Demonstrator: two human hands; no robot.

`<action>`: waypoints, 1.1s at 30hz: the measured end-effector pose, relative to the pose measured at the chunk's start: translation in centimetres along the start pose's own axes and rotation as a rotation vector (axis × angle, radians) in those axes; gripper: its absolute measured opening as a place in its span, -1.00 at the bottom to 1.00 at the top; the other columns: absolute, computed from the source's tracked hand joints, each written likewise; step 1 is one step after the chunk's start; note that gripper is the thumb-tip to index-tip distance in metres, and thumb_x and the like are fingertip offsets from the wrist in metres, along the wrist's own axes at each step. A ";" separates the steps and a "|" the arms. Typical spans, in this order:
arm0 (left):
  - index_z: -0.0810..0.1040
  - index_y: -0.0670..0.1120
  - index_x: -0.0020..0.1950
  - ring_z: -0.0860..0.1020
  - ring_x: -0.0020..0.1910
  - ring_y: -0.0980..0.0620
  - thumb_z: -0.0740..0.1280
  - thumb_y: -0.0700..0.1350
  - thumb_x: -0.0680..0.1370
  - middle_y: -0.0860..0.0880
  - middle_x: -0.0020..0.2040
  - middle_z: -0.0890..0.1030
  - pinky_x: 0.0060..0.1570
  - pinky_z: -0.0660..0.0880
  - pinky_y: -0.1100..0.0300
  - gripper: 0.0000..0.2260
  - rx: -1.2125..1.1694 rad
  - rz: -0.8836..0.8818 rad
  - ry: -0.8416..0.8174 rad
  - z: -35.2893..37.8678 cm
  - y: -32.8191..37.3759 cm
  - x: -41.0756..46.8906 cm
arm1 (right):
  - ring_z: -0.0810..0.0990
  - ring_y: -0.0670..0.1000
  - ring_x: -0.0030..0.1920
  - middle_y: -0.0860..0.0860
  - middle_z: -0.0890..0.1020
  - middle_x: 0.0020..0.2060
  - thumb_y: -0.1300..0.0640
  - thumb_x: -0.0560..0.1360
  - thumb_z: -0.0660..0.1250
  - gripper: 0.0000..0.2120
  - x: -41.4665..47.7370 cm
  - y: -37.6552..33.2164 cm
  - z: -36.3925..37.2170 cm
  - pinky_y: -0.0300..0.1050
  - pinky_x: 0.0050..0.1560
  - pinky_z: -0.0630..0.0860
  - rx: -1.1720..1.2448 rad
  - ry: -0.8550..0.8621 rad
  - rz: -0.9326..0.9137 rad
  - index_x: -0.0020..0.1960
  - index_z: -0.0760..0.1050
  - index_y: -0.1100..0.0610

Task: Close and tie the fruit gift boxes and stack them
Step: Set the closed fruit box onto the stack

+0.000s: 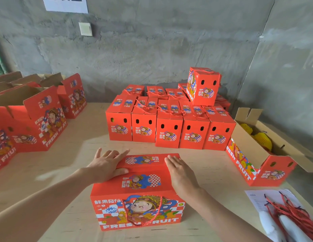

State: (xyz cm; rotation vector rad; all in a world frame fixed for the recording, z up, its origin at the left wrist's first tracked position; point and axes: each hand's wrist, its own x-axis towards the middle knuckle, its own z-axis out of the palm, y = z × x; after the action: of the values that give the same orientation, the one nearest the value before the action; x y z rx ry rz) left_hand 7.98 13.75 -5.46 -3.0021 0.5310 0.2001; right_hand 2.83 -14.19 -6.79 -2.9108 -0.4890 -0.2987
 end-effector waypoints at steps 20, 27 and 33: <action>0.14 0.12 0.53 0.26 0.40 0.01 0.25 0.55 0.23 0.06 0.44 0.32 0.43 0.09 -0.03 -0.03 -0.316 -0.050 0.143 -1.3 -0.4 -1.9 | 0.18 0.21 0.49 0.17 0.28 0.47 -0.18 0.58 0.09 -0.47 -2.9 -1.7 0.5 0.17 0.48 0.01 0.043 0.226 0.027 0.42 0.37 0.10; 0.66 -0.11 0.07 0.61 -0.04 -0.16 0.19 0.14 0.56 -0.09 -0.03 0.68 0.04 0.42 0.08 -0.60 -0.254 0.036 0.683 -3.9 0.7 -1.4 | 0.55 0.03 -0.09 0.00 0.59 -0.14 0.02 0.55 0.23 -0.74 -2.0 -4.3 0.4 -0.11 0.03 0.47 0.146 0.368 -0.046 -0.11 0.61 0.14; 0.24 0.14 0.49 0.41 0.33 -0.06 0.06 0.11 0.64 0.01 0.35 0.46 0.26 0.28 0.11 -0.61 -0.080 -0.074 0.379 -4.2 0.0 0.4 | 0.35 0.09 0.36 0.09 0.47 0.29 -0.20 0.61 -0.05 -0.46 1.6 -8.3 1.3 0.05 0.50 -0.02 0.094 -0.032 0.081 0.39 0.35 0.10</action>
State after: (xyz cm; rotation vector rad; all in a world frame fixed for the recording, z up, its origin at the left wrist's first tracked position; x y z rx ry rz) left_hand 8.84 13.14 -1.41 -3.1422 0.4473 -0.3686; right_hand 1.73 -5.72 -6.51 -2.8389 -0.3786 -0.2119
